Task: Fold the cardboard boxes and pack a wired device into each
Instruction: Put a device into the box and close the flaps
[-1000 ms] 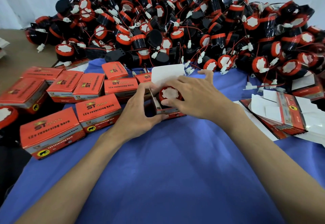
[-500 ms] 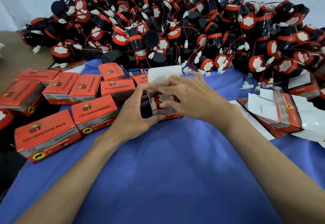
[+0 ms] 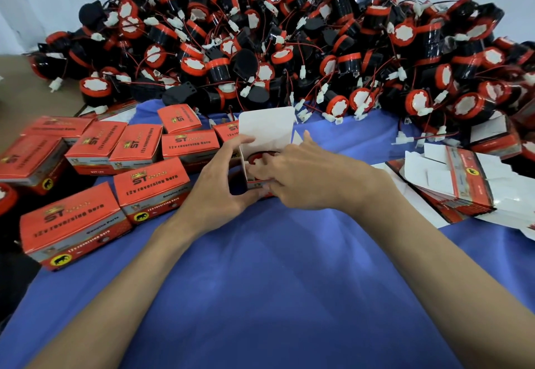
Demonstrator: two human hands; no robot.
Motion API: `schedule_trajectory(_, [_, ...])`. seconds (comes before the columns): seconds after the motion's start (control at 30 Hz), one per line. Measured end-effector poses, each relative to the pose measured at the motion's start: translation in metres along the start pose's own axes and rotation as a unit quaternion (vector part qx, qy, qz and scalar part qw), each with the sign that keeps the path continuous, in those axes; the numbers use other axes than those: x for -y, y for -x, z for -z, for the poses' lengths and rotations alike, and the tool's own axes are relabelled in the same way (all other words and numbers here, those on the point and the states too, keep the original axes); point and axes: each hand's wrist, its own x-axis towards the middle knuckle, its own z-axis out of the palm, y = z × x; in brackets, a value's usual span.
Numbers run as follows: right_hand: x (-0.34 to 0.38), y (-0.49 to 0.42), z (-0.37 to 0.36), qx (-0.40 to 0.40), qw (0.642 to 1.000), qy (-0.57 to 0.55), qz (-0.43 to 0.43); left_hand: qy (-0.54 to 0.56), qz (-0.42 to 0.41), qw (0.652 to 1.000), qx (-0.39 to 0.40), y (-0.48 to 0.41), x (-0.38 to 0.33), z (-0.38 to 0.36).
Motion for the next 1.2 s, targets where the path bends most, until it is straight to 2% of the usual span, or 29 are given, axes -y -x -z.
schedule_trajectory(0.1, [0.004,0.000,-0.002,0.007,0.999,-0.041,-0.030,0.003,-0.001,1.000,0.003,0.000,0.000,0.000])
schedule_trajectory(0.37, [0.014,-0.015,-0.014,-0.009,0.997,-0.041,-0.071,0.003,-0.004,1.000,0.007,0.001,0.000,0.000])
schedule_trajectory(0.47, [0.007,-0.014,-0.010,-0.008,0.998,-0.044,-0.034,0.005,0.002,1.000,0.008,0.001,0.001,0.000])
schedule_trajectory(0.53, [-0.007,-0.008,-0.002,-0.039,0.992,-0.118,0.027,0.000,0.008,1.000,0.008,0.001,0.001,0.000])
schedule_trajectory(0.6, [-0.026,-0.001,0.010,-0.153,0.968,-0.196,0.032,-0.004,0.019,1.000,0.010,0.000,0.002,0.001])
schedule_trajectory(0.67, [-0.045,0.004,0.014,-0.288,0.931,-0.222,-0.026,-0.017,0.018,1.000,0.017,0.001,0.003,0.001])
schedule_trajectory(0.7, [-0.052,0.005,0.012,-0.320,0.916,-0.237,-0.054,-0.027,0.016,0.999,0.023,0.001,0.004,0.001])
schedule_trajectory(0.77, [-0.057,0.003,0.003,-0.304,0.903,-0.295,-0.077,-0.040,0.022,0.998,0.041,0.002,0.003,0.001])
schedule_trajectory(0.83, [-0.056,-0.001,-0.008,-0.254,0.890,-0.373,-0.058,-0.031,0.045,0.997,0.059,0.002,0.000,-0.001])
schedule_trajectory(1.0, [-0.043,-0.007,-0.035,-0.213,0.828,-0.518,-0.034,-0.006,0.082,0.995,0.052,0.000,-0.006,-0.006])
schedule_trajectory(1.13, [-0.033,-0.006,-0.053,-0.257,0.757,-0.598,-0.053,-0.024,0.052,0.998,0.015,-0.002,-0.004,-0.005])
schedule_trajectory(1.2, [-0.029,-0.005,-0.059,-0.285,0.698,-0.655,-0.053,-0.012,0.042,0.999,0.011,-0.001,-0.004,-0.005])
